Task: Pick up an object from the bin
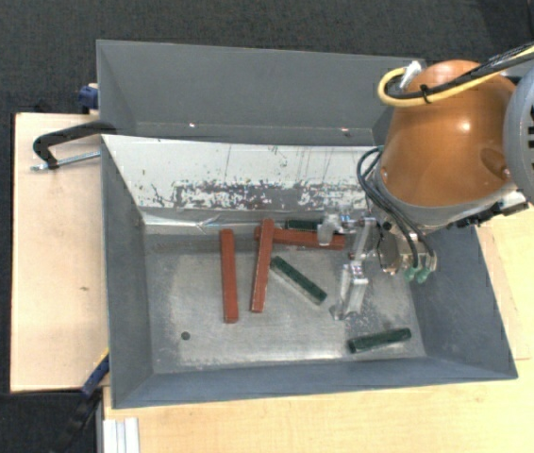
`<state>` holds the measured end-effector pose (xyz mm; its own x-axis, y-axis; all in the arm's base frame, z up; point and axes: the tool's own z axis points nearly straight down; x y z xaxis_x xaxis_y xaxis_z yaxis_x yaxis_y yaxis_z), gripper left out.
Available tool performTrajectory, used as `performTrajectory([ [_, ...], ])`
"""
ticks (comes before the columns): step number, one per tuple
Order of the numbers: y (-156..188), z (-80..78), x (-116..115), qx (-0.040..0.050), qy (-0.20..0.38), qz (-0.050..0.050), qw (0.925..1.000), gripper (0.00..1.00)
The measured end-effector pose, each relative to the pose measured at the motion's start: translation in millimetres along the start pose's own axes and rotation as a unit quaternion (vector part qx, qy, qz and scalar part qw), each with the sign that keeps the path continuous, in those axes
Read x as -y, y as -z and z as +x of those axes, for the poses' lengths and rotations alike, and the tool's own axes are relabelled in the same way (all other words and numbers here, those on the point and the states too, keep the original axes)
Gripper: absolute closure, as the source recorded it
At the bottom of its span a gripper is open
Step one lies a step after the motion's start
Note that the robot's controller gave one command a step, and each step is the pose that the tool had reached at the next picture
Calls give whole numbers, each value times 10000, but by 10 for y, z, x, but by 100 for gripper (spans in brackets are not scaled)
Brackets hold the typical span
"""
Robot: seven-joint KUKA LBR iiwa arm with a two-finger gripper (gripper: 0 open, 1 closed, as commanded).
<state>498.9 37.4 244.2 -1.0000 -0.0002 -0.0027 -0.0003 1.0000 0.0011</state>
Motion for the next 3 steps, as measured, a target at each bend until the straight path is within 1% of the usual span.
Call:
performTrajectory([
  [1,-523,-55,59,28,-216,-3,9998,0],
  [2,-1201,-290,78,18,-215,-2,9998,0],
  [3,-1709,-675,422,13,1260,-1,9920,100],
])
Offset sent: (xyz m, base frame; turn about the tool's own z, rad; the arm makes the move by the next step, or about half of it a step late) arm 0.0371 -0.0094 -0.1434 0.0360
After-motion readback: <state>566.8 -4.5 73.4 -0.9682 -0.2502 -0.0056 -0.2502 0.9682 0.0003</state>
